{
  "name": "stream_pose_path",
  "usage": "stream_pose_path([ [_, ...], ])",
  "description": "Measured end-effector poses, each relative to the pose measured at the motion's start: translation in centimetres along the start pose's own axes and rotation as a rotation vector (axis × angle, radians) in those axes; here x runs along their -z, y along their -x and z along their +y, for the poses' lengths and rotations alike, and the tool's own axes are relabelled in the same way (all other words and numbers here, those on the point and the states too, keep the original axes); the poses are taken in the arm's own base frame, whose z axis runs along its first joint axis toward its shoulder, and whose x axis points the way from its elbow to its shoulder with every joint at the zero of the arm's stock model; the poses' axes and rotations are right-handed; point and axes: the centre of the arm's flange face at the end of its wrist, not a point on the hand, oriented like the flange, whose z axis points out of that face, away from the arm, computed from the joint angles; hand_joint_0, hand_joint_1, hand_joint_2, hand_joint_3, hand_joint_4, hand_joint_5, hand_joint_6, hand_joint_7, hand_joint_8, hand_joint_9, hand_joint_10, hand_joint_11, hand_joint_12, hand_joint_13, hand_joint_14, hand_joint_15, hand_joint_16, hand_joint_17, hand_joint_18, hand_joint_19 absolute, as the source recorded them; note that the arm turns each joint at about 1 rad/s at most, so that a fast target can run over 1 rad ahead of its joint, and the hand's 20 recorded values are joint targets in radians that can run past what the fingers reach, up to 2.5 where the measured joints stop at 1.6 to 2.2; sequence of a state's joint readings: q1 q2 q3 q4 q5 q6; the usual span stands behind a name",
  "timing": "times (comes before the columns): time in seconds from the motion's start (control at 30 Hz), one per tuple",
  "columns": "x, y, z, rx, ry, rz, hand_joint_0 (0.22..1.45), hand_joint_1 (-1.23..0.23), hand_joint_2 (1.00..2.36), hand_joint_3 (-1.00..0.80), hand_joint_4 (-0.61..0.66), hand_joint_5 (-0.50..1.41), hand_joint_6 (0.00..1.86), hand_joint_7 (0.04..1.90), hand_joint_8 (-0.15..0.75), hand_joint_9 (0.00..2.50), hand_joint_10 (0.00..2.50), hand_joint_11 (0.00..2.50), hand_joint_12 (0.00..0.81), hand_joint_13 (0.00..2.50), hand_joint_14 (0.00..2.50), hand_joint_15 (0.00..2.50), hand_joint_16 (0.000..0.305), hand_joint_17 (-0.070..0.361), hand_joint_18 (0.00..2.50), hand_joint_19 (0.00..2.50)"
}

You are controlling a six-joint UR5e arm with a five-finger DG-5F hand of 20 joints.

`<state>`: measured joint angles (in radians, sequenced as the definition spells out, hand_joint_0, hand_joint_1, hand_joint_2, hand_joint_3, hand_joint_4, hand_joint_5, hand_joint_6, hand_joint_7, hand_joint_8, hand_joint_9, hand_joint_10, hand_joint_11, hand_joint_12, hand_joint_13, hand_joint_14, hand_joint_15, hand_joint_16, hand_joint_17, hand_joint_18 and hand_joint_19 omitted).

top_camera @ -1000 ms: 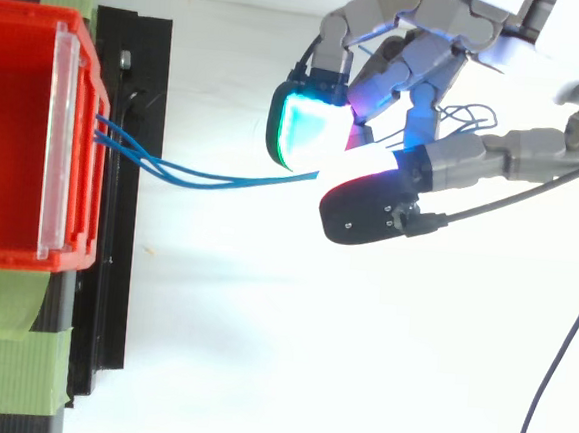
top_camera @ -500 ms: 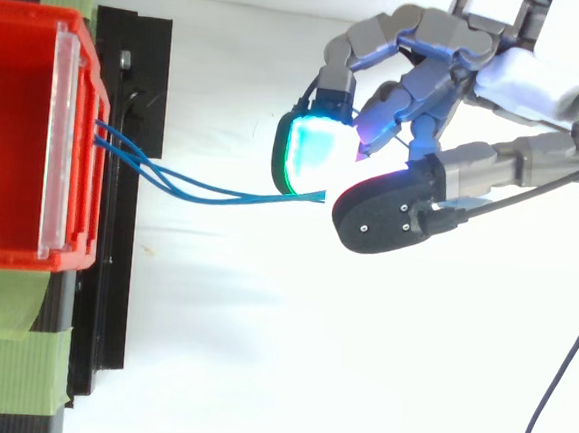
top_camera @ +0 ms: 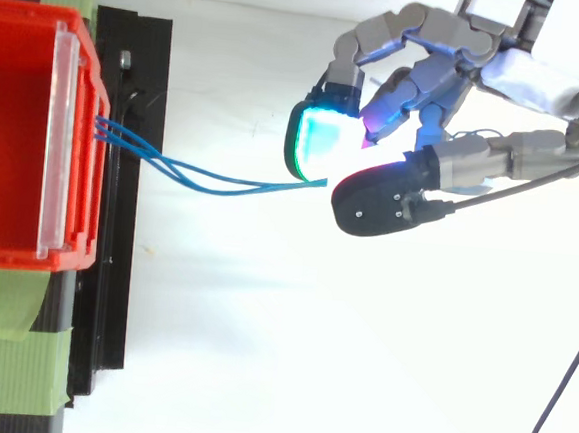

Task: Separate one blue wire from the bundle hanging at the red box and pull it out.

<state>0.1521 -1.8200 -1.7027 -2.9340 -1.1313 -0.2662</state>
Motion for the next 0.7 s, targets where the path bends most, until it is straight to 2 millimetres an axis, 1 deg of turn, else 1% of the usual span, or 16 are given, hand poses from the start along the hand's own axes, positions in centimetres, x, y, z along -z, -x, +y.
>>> stream_pose_path([
  [0.17, 0.01, 0.03, 0.01, 0.006, -0.001, -0.002, 0.55, -0.64, 1.00, -0.50, 0.23, -0.22, 0.83, 1.06, 0.364, 1.01, 0.02, 1.23, 0.322, 1.43, 0.58, 1.44, 0.049, 0.109, 0.63, 0.72],
  [0.27, 0.04, 0.07, -0.02, 0.006, -0.003, -0.004, 0.57, -0.66, 1.00, -0.48, 0.22, -0.22, 0.83, 1.06, 0.357, 1.01, 0.02, 1.24, 0.314, 1.42, 0.57, 1.45, 0.048, 0.107, 0.62, 0.72],
  [0.4, 0.08, 0.13, -0.08, 0.006, -0.009, -0.009, 0.61, -0.67, 1.01, -0.42, 0.22, -0.21, 0.83, 1.06, 0.352, 1.02, 0.02, 1.23, 0.300, 1.43, 0.55, 1.47, 0.047, 0.105, 0.62, 0.72],
  [0.5, 0.10, 0.15, -0.10, 0.004, -0.011, -0.010, 0.63, -0.66, 1.01, -0.36, 0.21, -0.21, 0.84, 1.06, 0.357, 1.03, 0.02, 1.24, 0.305, 1.44, 0.55, 1.46, 0.046, 0.105, 0.63, 0.72],
  [0.7, 0.08, 0.13, -0.05, 0.002, -0.009, -0.010, 0.64, -0.69, 1.02, -0.30, 0.20, -0.21, 0.84, 1.06, 0.356, 1.03, 0.02, 1.25, 0.306, 1.44, 0.54, 1.49, 0.047, 0.105, 0.64, 0.72],
])
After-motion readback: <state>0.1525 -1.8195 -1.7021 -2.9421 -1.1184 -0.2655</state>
